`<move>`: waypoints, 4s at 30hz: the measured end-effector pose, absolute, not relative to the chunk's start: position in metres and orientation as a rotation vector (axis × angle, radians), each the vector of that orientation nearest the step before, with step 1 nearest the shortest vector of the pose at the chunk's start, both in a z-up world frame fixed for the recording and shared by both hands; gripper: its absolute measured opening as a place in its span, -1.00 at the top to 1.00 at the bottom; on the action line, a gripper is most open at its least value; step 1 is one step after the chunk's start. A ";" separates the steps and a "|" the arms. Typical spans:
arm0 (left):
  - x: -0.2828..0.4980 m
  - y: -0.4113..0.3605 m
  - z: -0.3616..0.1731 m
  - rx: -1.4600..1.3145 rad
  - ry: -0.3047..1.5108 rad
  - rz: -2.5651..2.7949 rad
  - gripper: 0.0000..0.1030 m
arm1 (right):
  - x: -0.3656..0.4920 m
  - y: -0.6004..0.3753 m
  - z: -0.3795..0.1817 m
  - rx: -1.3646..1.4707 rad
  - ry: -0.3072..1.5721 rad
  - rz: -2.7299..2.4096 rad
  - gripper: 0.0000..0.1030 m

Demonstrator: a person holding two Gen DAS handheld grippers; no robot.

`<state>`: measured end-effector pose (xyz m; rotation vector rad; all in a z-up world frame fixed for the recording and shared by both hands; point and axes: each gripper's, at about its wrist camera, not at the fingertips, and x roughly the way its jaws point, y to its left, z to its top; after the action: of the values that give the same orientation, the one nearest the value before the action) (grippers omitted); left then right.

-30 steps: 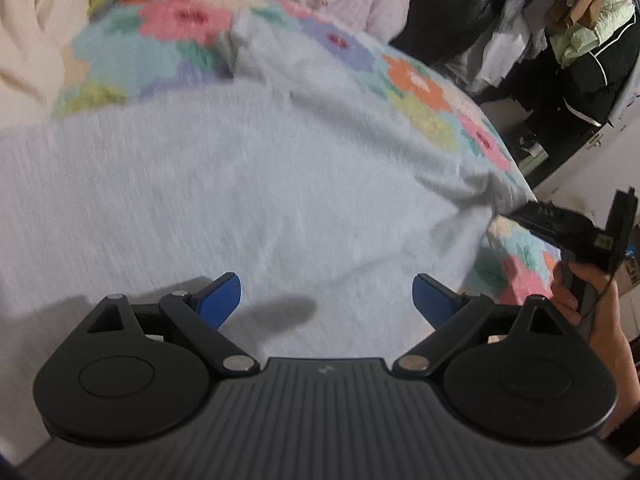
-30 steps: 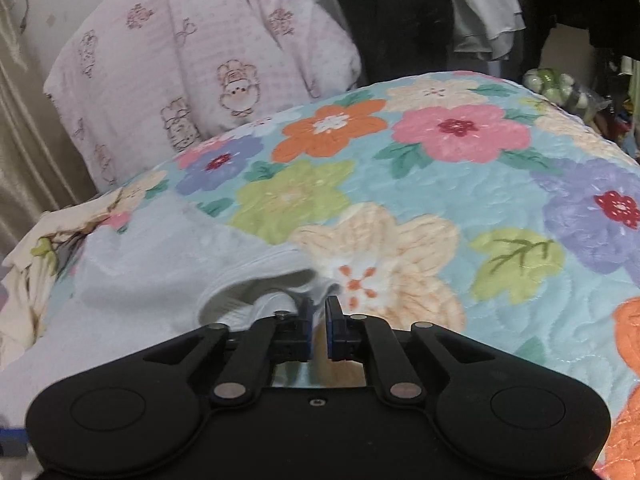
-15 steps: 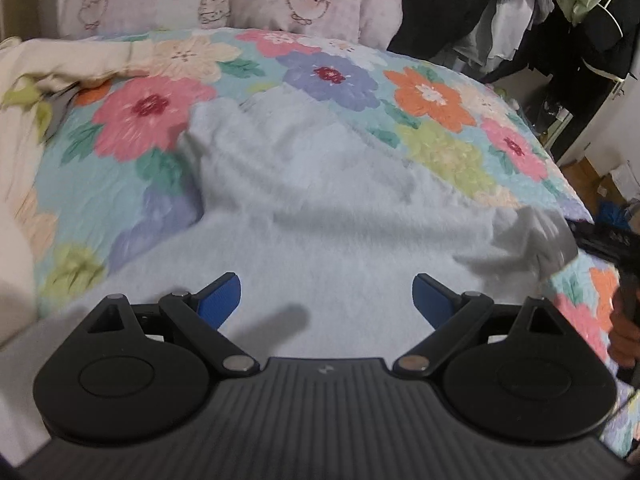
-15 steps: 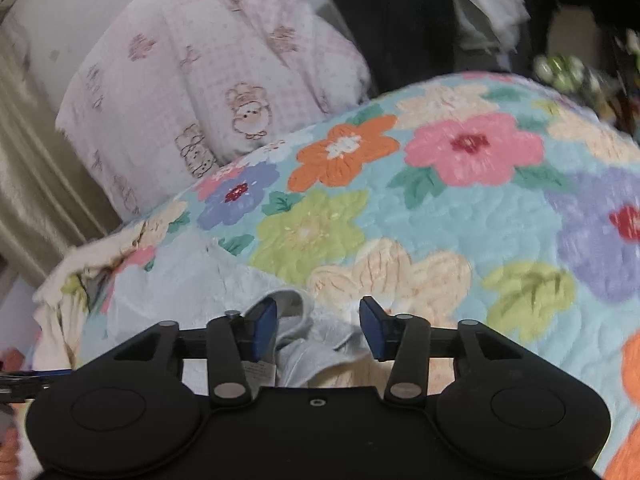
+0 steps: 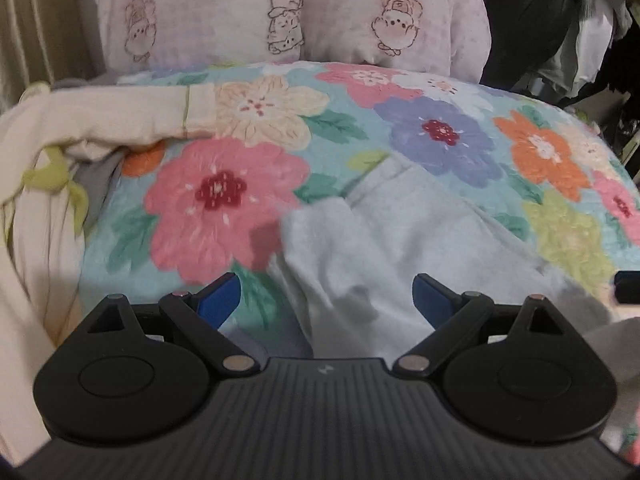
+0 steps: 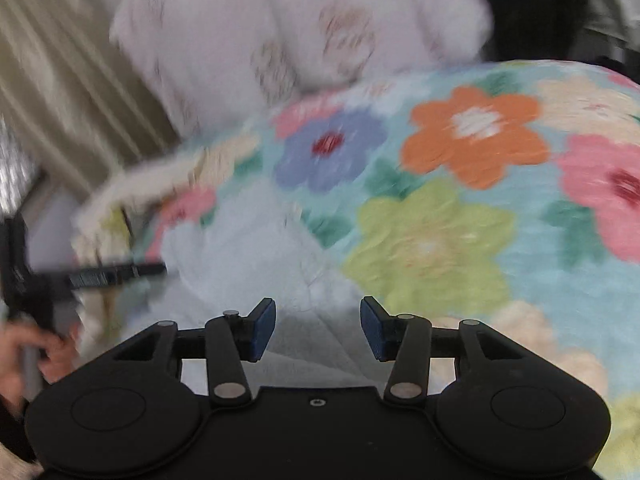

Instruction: Fold clothes

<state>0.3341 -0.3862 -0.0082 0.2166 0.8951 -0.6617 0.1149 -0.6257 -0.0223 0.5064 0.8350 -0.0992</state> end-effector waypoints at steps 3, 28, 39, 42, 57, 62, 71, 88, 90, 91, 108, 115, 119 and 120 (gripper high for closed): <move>0.349 -0.398 -0.023 0.220 0.942 -0.698 -0.81 | 0.151 -0.607 -0.046 0.453 0.912 -0.106 -0.02; 0.288 -0.401 -0.011 0.270 0.798 -0.734 -0.13 | -0.013 -0.602 0.002 0.716 0.608 -0.254 0.22; 0.165 -0.363 -0.014 0.209 0.931 -0.898 -0.24 | -0.065 -0.554 -0.050 0.784 0.740 -0.275 -0.13; 0.138 -0.334 -0.026 0.170 0.983 -0.890 -0.24 | -0.064 -0.555 -0.061 0.695 0.592 -0.444 -0.25; 0.108 -0.276 -0.047 0.140 1.052 -0.797 -0.24 | -0.054 -0.593 -0.038 0.583 0.513 -0.598 0.77; 0.107 -0.281 -0.044 0.165 1.055 -0.778 -0.24 | -0.067 -0.612 -0.047 0.565 0.565 -0.697 0.91; 0.102 -0.274 -0.031 0.136 1.079 -0.738 -0.25 | -0.080 -0.544 -0.008 0.371 0.514 -0.580 0.18; 0.086 -0.152 -0.034 -0.053 1.132 -0.470 -0.27 | -0.030 -0.457 -0.062 0.095 0.811 -0.482 -0.16; 0.083 -0.136 -0.032 -0.080 1.121 -0.427 -0.39 | -0.032 -0.450 -0.058 0.091 0.808 -0.468 -0.16; 0.081 -0.130 -0.033 -0.075 1.114 -0.401 -0.44 | -0.032 -0.448 -0.057 0.093 0.811 -0.453 -0.17; 0.090 -0.102 -0.036 -0.119 1.116 -0.277 -0.51 | -0.044 -0.462 -0.052 0.269 0.780 -0.463 -0.29; 0.085 -0.089 -0.030 -0.142 1.108 -0.269 -0.54 | -0.033 -0.406 -0.029 0.254 0.703 -0.139 -0.29; 0.083 -0.060 -0.031 -0.233 1.117 -0.242 -0.56 | -0.020 -0.355 -0.034 0.248 0.715 0.109 -0.29; 0.082 -0.050 -0.032 -0.260 1.119 -0.229 -0.56 | -0.017 -0.342 -0.037 0.240 0.724 0.160 -0.29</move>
<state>0.0822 -0.0498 -0.0317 -0.2597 1.1190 -0.2287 -0.0168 -0.3423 -0.0369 0.2396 0.7237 0.1600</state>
